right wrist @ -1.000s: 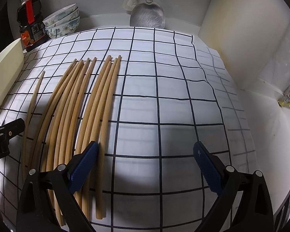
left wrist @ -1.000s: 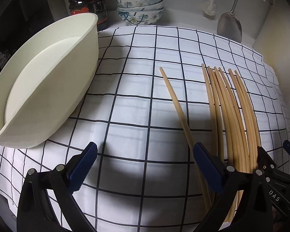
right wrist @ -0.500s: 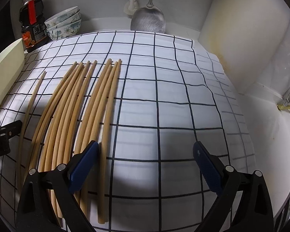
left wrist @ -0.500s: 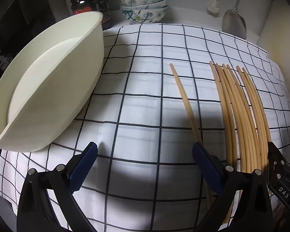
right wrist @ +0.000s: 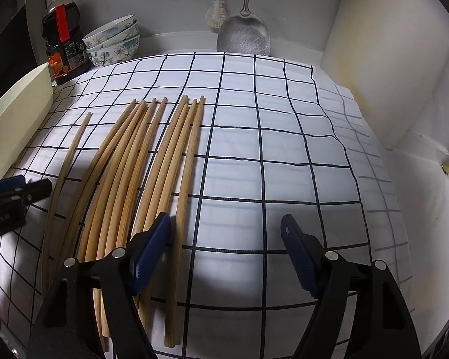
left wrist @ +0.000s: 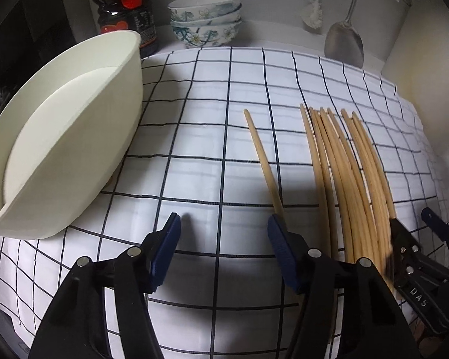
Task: Organize utensils
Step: 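Move the right tool over the chopsticks and lower it onto one, then close the right gripper on a single wooden chopstick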
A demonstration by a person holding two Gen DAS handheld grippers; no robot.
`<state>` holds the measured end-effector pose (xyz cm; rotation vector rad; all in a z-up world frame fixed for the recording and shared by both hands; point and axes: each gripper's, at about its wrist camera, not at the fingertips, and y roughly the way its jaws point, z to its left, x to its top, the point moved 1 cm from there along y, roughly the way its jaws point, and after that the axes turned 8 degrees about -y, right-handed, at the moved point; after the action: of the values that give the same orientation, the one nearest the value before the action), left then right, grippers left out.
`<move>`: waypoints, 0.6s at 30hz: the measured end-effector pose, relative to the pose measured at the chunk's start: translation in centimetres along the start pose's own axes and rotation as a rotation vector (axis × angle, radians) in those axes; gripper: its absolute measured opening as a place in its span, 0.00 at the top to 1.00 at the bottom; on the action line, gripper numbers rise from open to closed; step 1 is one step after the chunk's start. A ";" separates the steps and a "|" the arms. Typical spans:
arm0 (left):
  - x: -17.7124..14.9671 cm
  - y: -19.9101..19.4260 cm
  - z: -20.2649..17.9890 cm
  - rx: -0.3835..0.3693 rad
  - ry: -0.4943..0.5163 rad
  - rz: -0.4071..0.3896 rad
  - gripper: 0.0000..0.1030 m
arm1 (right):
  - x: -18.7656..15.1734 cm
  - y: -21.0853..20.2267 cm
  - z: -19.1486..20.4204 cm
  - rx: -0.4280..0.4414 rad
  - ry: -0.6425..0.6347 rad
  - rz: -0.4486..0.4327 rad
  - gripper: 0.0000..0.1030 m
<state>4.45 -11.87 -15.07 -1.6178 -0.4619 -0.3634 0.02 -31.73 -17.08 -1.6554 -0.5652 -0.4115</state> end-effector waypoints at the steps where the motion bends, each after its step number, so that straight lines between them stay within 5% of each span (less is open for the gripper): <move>1: 0.1 -0.2 0.1 -0.010 -0.007 -0.013 0.36 | 0.0 0.0 0.0 0.000 0.001 -0.001 0.29; 4: 0.3 -0.7 -0.7 -0.030 0.006 -0.047 0.26 | -0.1 0.0 -0.1 0.004 0.010 -0.003 0.29; 14: -0.4 1.4 -2.3 0.011 0.060 -0.001 0.24 | -0.2 0.0 -0.2 0.007 0.010 -0.003 0.29; 18: -0.6 1.3 -2.5 -0.005 0.064 -0.020 0.40 | -0.4 0.0 -0.3 0.014 0.020 -0.008 0.29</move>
<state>4.67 -14.53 -16.25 -1.6020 -0.4294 -0.4305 -0.28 -32.07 -17.22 -1.6349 -0.5594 -0.4287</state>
